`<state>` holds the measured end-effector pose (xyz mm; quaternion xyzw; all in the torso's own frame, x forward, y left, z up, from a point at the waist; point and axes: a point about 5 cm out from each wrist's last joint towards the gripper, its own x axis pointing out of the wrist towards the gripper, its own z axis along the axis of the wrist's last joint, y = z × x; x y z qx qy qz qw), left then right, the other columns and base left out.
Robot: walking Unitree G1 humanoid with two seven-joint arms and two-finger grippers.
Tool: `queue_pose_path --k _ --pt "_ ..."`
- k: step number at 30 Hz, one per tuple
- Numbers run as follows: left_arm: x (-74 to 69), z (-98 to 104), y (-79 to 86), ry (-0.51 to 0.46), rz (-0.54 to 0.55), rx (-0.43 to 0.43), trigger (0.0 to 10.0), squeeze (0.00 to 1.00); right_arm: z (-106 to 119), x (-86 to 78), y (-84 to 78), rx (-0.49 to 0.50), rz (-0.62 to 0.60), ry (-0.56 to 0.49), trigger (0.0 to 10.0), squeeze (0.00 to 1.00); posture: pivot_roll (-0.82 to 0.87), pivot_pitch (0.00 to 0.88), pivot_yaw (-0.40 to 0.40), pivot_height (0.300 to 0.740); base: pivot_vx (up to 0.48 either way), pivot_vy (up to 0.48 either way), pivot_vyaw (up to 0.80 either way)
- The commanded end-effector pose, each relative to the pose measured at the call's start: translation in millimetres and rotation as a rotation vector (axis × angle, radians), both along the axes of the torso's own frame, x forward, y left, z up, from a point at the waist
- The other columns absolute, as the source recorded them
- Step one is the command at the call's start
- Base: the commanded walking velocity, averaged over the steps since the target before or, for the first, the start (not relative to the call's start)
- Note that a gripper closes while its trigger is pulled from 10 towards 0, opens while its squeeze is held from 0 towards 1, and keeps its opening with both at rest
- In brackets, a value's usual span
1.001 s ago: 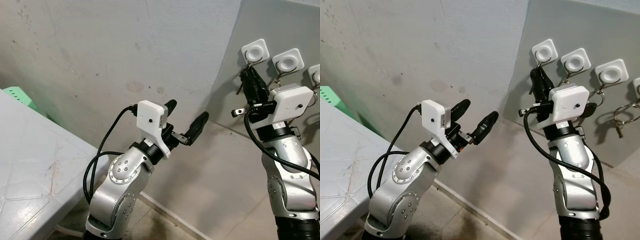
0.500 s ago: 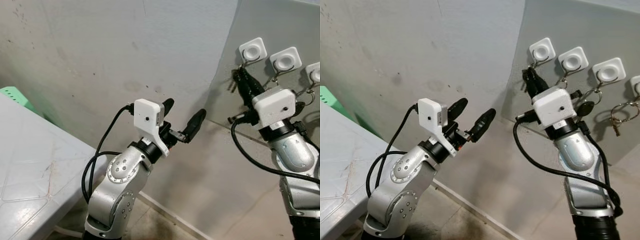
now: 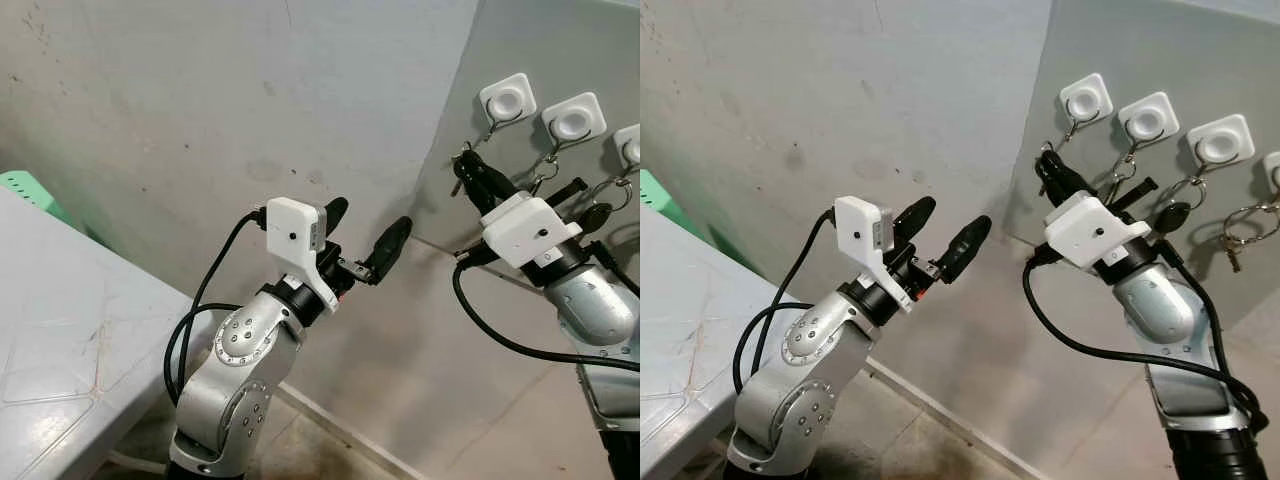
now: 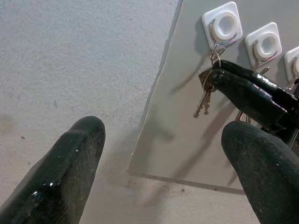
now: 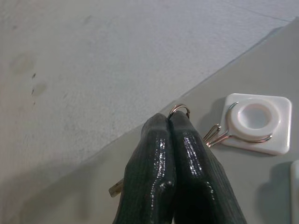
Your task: Hang keys on a hook
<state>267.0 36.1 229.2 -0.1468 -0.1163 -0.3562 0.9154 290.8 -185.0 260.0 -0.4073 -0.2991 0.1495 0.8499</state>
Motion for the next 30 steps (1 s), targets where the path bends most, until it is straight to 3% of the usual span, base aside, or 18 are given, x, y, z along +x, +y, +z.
queue_pose_path --k 1,3,5,6,9,11,12,20,30 --pt "-2.4 9 -0.3 -0.026 -0.004 -0.014 10.0 0.0 -4 0.0 0.4 -0.045 0.005 0.01 10.0 0.0 0.0 0.098 -0.067 0.74 0.0 0.0 0.0" --pt "-2.4 9 -0.1 -0.024 -0.002 -0.015 10.0 0.0 -3 0.1 -0.6 -0.013 0.005 0.006 10.0 0.0 0.0 0.098 -0.067 0.74 0.0 0.0 0.0" --pt "-2.5 9 -0.1 -0.024 -0.002 -0.016 10.0 0.0 -2 1.0 -3.6 0.085 0.0 0.013 10.0 0.0 0.0 0.099 -0.069 0.74 0.0 0.0 0.0" --pt "-2.7 9 -0.2 -0.024 -0.002 -0.017 10.0 0.0 -3 0.4 -3.3 0.181 0.028 0.031 10.0 0.0 0.01 0.097 -0.07 0.74 0.0 0.0 0.0" --pt "-2.7 9 -0.2 -0.025 -0.001 -0.019 10.0 0.0 -5 -1.4 -1.3 0.243 0.061 0.037 10.0 0.0 0.01 0.096 -0.072 0.74 0.0 0.0 0.0" --pt "-2.5 9 0.2 -0.023 0.002 -0.019 10.0 0.0 -10 -3.2 -1.2 0.434 0.106 0.082 10.0 0.0 0.01 0.097 -0.073 0.74 0.0 0.0 0.0" --pt "-2.6 9 0.4 -0.022 0.002 -0.02 10.0 0.0 -12 -5.3 -0.2 0.466 0.111 0.089 10.0 0.0 0.01 0.096 -0.072 0.74 0.0 0.0 0.0" --pt "-2.8 9 0.2 -0.02 -0.001 -0.021 10.0 0.0 -16 -9.0 0.4 0.534 0.114 0.095 10.0 0.0 0.01 0.094 -0.07 0.74 0.0 0.0 0.0" --pt "-2.1 9 -0.4 -0.02 -0.005 -0.025 10.0 0.0 10 -8.1 -5.0 0.536 0.123 0.003 10.0 0.0 0.0 0.085 -0.071 0.74 0.0 0.0 0.0"
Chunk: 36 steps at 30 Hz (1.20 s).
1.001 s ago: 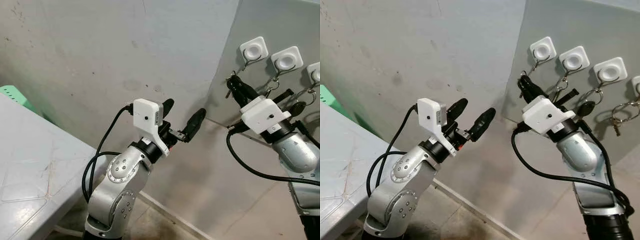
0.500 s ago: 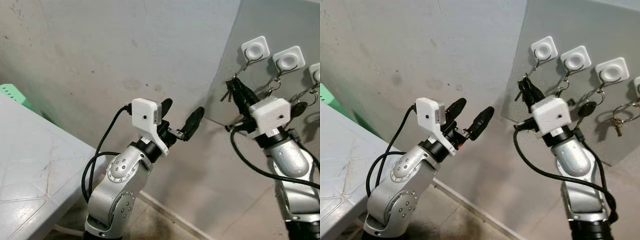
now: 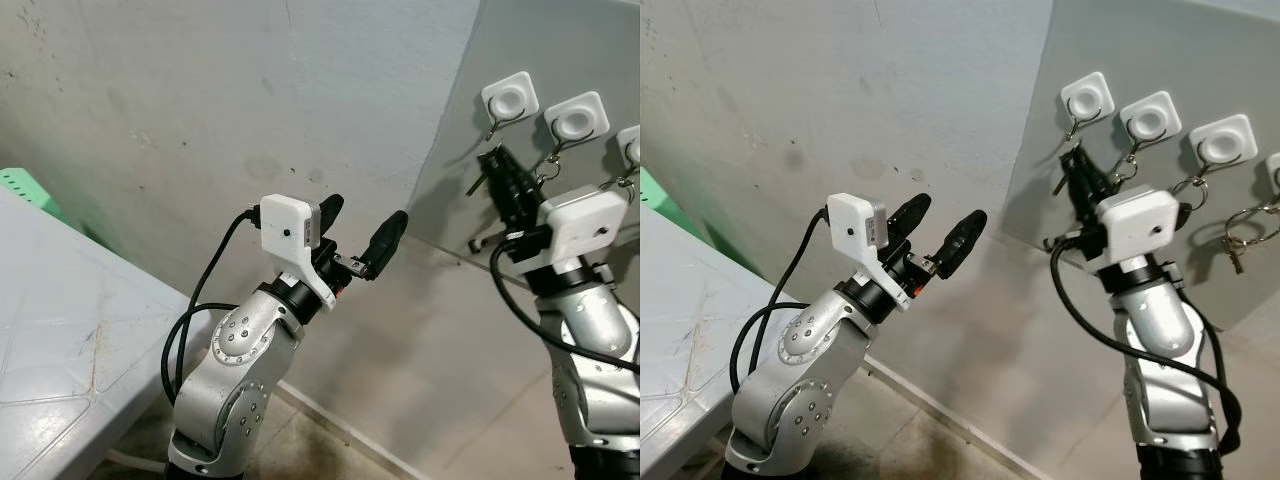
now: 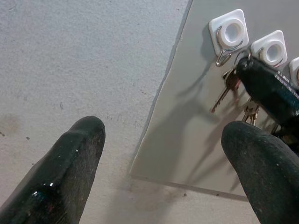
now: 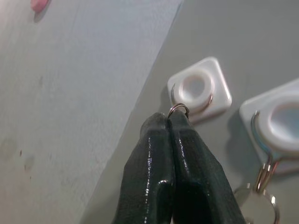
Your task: Hang keys on a hook
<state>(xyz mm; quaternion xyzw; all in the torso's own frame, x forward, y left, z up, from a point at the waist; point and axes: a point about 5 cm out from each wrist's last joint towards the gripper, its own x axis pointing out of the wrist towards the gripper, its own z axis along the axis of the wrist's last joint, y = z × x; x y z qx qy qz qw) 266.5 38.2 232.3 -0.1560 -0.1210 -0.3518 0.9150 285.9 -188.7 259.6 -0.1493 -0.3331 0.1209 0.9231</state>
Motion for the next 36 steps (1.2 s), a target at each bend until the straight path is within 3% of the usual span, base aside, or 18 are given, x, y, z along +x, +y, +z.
queue_pose_path --k 1,13,24,27,36 --pt "-1.6 6 -2.6 -0.019 -0.011 -0.005 10.0 0.0 12 -2.9 0.2 0.002 0.007 -0.043 10.0 0.0 0.01 0.086 -0.073 0.74 0.0 0.0 0.0" --pt "-2.8 5 -3.6 -0.018 -0.021 0.01 10.0 0.0 12 -1.4 8.2 -0.169 0.036 -0.046 10.0 0.0 0.01 0.09 -0.07 0.74 0.0 0.0 0.0" --pt "-3.6 5 -3.2 -0.014 -0.023 0.003 10.0 0.0 10 -0.4 -0.3 -0.2 0.006 -0.031 10.0 0.0 0.01 0.092 -0.067 0.74 0.0 0.0 0.0" --pt "-3.7 5 -3.3 -0.014 -0.024 0.002 10.0 0.0 11 1.5 -4.3 -0.152 0.007 -0.02 10.0 0.0 0.01 0.092 -0.067 0.74 0.0 0.0 0.0" --pt "-4.2 6 -3.0 -0.015 -0.021 0.0 10.0 0.0 7 3.1 2.0 -0.138 0.072 0.026 10.0 0.0 0.01 0.096 -0.068 0.74 0.0 0.0 0.0"
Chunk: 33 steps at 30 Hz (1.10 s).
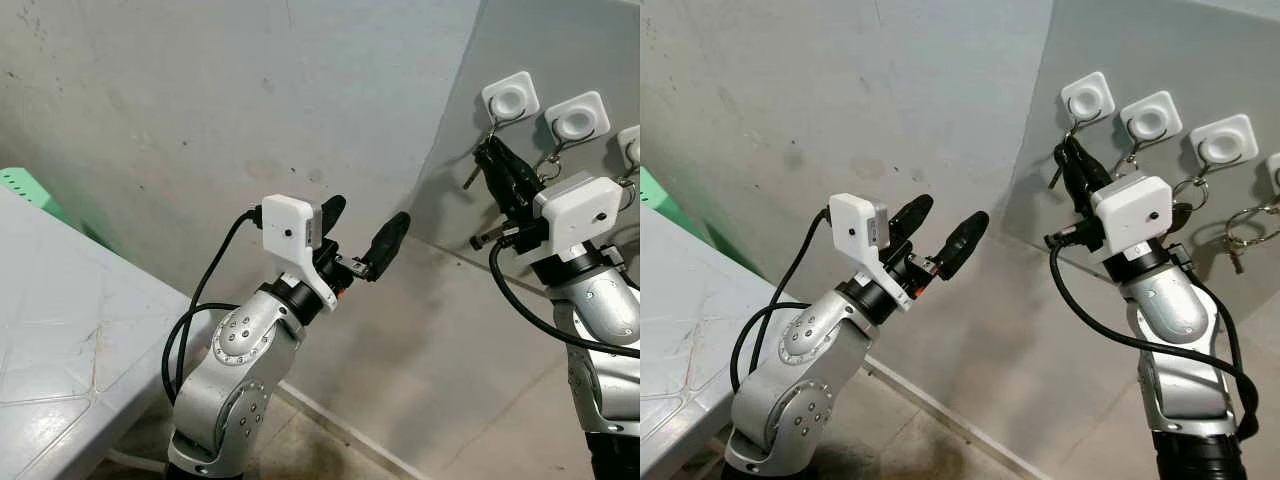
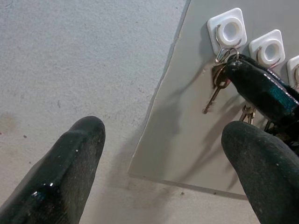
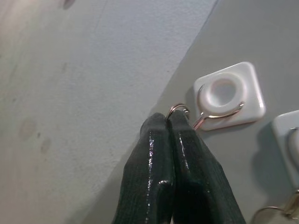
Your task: Hang keys on a hook
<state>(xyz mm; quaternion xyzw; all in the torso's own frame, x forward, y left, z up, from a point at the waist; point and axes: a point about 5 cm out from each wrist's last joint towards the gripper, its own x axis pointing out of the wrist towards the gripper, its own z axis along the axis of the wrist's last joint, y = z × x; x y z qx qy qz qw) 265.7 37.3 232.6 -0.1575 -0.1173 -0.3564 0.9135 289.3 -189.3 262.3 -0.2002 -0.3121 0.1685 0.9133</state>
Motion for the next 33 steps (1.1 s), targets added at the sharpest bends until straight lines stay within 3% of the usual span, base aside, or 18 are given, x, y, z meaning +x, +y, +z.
queue_pose_path --k 1,13,18,33 --pt "-3.4 6 -2.1 -0.021 -0.01 0.0 10.0 0.0 4 -0.3 3.0 -0.004 0.026 -0.004 10.0 0.0 0.01 0.096 -0.068 0.74 0.0 0.0 0.0" --pt "-3.9 6 -2.2 -0.015 -0.007 -0.009 10.0 0.0 2 0.4 6.7 -0.067 0.047 0.009 10.0 0.0 0.01 0.101 -0.071 0.74 0.0 0.0 0.0" --pt "-3.8 6 -2.5 -0.009 -0.007 -0.016 10.0 0.0 10 4.6 1.1 -0.2 -0.03 -0.045 10.0 0.0 0.01 0.104 -0.072 0.74 0.0 0.0 0.0" --pt "-5.0 6 -2.6 -0.001 -0.001 -0.029 10.0 0.0 25 5.1 -5.5 -0.343 -0.078 -0.099 10.0 0.0 0.0 0.108 -0.08 0.74 0.0 0.0 0.0"
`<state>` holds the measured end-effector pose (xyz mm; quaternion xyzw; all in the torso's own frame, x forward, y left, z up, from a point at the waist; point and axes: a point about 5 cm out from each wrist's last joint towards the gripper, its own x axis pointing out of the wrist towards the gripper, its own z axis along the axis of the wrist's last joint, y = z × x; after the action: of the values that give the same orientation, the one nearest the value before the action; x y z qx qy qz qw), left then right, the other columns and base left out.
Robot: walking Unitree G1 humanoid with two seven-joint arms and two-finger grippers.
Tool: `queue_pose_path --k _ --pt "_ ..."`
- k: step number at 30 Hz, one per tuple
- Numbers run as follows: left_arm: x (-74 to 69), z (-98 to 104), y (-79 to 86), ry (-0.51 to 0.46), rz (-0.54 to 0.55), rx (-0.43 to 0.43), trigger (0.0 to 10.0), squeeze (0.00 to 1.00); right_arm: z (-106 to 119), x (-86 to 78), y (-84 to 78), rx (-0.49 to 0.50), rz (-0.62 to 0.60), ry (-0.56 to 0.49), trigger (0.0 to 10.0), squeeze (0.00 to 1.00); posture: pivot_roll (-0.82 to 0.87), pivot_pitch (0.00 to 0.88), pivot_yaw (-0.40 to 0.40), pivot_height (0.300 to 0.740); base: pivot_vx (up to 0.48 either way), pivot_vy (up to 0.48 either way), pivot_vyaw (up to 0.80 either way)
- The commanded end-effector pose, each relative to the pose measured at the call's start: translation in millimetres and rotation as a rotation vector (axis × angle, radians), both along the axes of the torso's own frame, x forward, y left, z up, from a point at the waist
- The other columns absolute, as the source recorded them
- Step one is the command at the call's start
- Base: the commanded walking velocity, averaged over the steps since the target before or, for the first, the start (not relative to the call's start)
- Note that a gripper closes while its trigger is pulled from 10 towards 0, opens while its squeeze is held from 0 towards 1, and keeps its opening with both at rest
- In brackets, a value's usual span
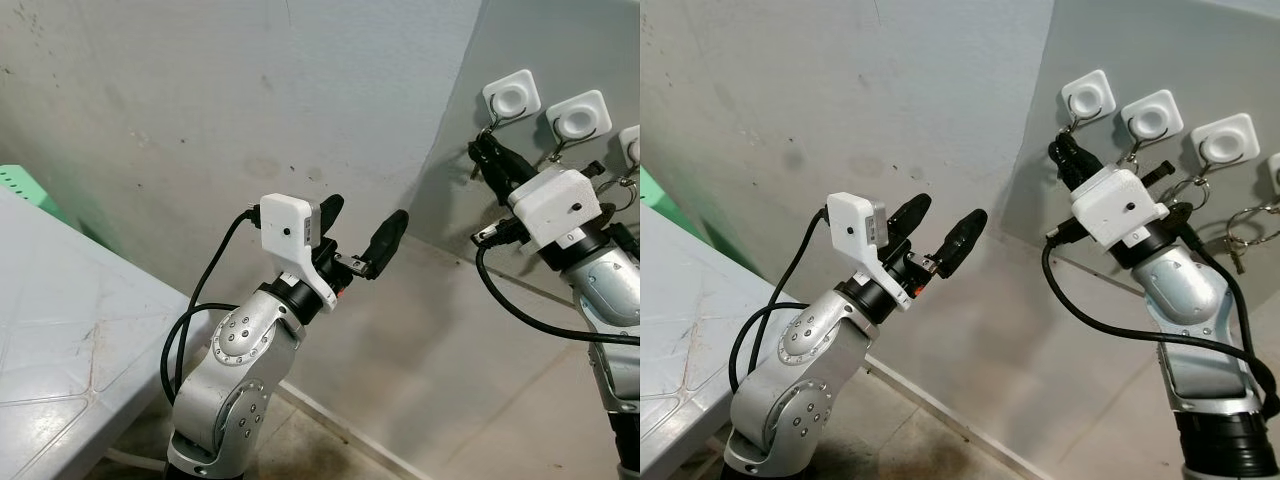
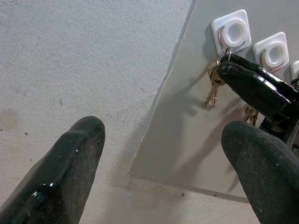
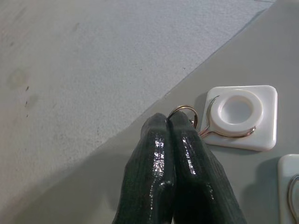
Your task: Hang keys on a hook
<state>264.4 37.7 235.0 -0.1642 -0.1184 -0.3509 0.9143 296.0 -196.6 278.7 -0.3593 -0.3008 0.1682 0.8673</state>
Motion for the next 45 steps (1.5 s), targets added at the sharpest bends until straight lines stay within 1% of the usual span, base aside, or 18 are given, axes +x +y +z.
queue_pose_path --k 1,11,14,17,18,19,20,22,23,24,29,30,31,33,39,42,44,45 --pt "-4.0 4 -2.9 -0.006 -0.01 -0.015 10.0 0.0 8 -2.5 2.3 -0.053 0.022 -0.025 10.0 0.0 0.0 0.109 -0.079 0.74 0.0 0.0 0.0" --pt "-4.5 3 -2.2 0.0 -0.007 -0.02 10.0 0.0 -13 -6.1 7.1 -0.14 0.033 0.041 10.0 0.0 0.01 0.114 -0.08 0.74 0.0 0.0 0.0" --pt "-4.4 3 -2.2 0.001 -0.006 -0.022 10.0 0.0 -20 -6.8 6.5 -0.116 0.033 0.071 10.0 0.0 0.01 0.114 -0.079 0.74 0.0 0.0 0.0" --pt "-3.9 3 -1.9 0.005 -0.005 -0.024 10.0 0.0 -29 -6.5 6.1 0.017 0.044 0.123 10.0 0.0 0.01 0.114 -0.078 0.74 0.0 0.0 0.0" --pt "-3.7 3 -1.8 0.006 -0.004 -0.022 10.0 0.0 -30 -6.6 6.1 0.03 0.042 0.125 10.0 0.62 0.01 0.114 -0.078 0.74 0.0 0.0 0.0" --pt "-3.3 2 -2.0 0.007 -0.004 -0.019 10.0 0.0 -31 -6.8 6.3 0.055 0.043 0.127 10.0 0.94 0.01 0.115 -0.078 0.74 0.0 0.0 0.0" --pt "-3.2 2 -1.9 0.008 -0.003 -0.02 10.0 0.0 -32 -6.5 6.0 0.1 0.046 0.136 10.0 1.0 0.01 0.116 -0.077 0.74 0.0 0.0 0.0" --pt "-2.9 3 -1.6 0.005 0.002 -0.018 10.0 0.0 -35 -6.1 4.7 0.186 0.046 0.149 10.0 1.0 0.01 0.116 -0.077 0.74 0.0 0.0 0.0" --pt "-2.9 3 -1.5 0.005 0.003 -0.017 10.0 0.0 -35 -6.2 4.5 0.195 0.045 0.15 10.0 1.0 0.01 0.116 -0.077 0.74 0.0 0.0 0.0" --pt "-2.5 2 -1.3 0.007 0.004 -0.017 10.0 0.0 -36 -6.0 3.8 0.245 0.048 0.154 10.0 1.0 0.01 0.115 -0.076 0.74 0.0 0.0 0.0" --pt "0.7 -1 0.6 0.016 0.031 -0.002 10.0 0.0 -43 -4.3 1.6 0.589 0.068 0.185 10.0 1.0 0.01 0.112 -0.078 0.74 0.0 0.0 0.0" --pt "0.7 -1 0.6 0.016 0.031 -0.002 10.0 0.0 -43 -4.3 1.6 0.589 0.068 0.185 10.0 1.0 0.01 0.112 -0.078 0.74 0.0 0.0 0.0" --pt "2.1 -3 1.6 0.017 0.039 0.001 10.0 0.0 -46 -4.1 4.4 0.673 0.09 0.202 10.0 1.0 0.01 0.111 -0.077 0.74 0.0 0.0 0.0" --pt "3.6 -4 2.5 0.021 0.047 0.004 10.0 0.0 -50 -5.1 11.1 0.659 0.098 0.195 10.0 1.0 0.02 0.113 -0.077 0.74 0.0 0.0 0.0" --pt "8.5 -11 9.0 0.039 0.094 0.017 10.0 0.0 -64 -5.7 19.8 0.751 0.091 0.235 10.0 1.0 0.02 0.109 -0.075 0.74 0.0 0.0 0.0" --pt "12.9 -21 15.5 0.068 0.149 0.031 10.0 0.0 -74 -8.4 24.0 0.77 0.084 0.263 10.0 1.0 0.03 0.1 -0.075 0.74 0.0 0.0 0.0" --pt "17.0 -32 23.5 0.1 0.207 0.041 10.0 0.0 -88 -12.0 26.7 0.784 0.067 0.299 10.0 1.0 0.03 0.092 -0.074 0.74 0.0 0.0 0.0" --pt "17.0 -32 23.5 0.1 0.207 0.041 10.0 0.0 -88 -12.0 26.7 0.784 0.067 0.299 10.0 1.0 0.03 0.092 -0.074 0.74 0.0 0.0 0.0"
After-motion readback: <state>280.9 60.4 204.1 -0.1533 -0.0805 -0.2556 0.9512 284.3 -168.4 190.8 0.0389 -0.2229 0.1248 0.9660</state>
